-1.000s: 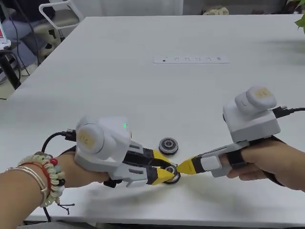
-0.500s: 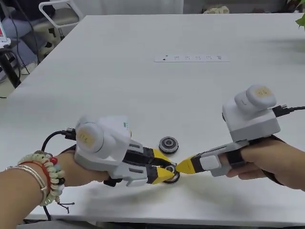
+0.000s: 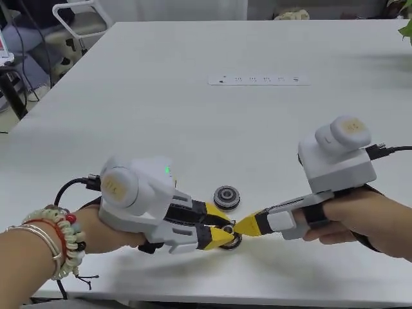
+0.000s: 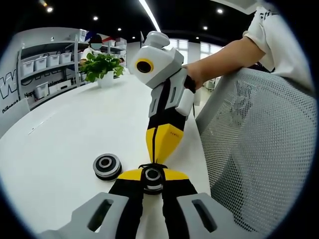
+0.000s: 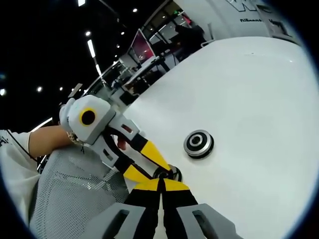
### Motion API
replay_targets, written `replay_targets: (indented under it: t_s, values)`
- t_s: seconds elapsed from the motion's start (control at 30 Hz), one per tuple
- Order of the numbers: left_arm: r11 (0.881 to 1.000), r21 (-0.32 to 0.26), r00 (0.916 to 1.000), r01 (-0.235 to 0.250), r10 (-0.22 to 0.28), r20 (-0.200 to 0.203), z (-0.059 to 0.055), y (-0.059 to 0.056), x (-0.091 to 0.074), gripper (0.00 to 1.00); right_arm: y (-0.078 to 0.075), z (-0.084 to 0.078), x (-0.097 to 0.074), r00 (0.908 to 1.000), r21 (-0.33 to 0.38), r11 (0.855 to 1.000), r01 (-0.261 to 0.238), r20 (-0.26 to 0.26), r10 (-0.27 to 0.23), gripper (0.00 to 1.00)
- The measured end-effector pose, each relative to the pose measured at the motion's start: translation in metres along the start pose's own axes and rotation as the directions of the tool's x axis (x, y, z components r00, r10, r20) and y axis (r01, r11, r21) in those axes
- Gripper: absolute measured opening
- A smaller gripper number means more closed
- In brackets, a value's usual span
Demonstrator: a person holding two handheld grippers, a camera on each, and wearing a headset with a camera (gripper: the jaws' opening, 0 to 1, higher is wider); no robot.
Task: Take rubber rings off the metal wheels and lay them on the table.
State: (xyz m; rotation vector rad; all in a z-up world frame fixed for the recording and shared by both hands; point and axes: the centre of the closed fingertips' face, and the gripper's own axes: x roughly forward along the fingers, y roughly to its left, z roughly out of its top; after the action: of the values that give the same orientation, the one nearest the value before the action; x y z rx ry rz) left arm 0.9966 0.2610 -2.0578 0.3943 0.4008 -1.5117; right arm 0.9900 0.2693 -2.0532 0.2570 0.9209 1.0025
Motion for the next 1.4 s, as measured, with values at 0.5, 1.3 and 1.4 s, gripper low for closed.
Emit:
replay_targets:
  t_s: [0.5, 1.3, 1.4]
  values:
    - [1.000, -0.009, 1.0000, -0.004, 0.004, 0.004, 0.000, 0.000, 0.001, 0.08, 0.000, 0.003, 0.001, 0.9999, -0.005, 1.000, -0.006, 0.011, 0.006, 0.00]
    - [0.997, -0.078, 0.9978, 0.009, -0.014, -0.065, 0.001, -0.001, -0.001, 0.12, -0.016, 0.000, -0.002, 0.9963, 0.014, 0.996, 0.085, -0.014, -0.085, 0.00]
    - [0.998, -0.066, 0.9976, -0.002, -0.003, -0.070, 0.003, 0.001, -0.006, 0.14, -0.016, 0.001, -0.002, 0.9961, 0.015, 0.996, 0.087, -0.012, -0.087, 0.00]
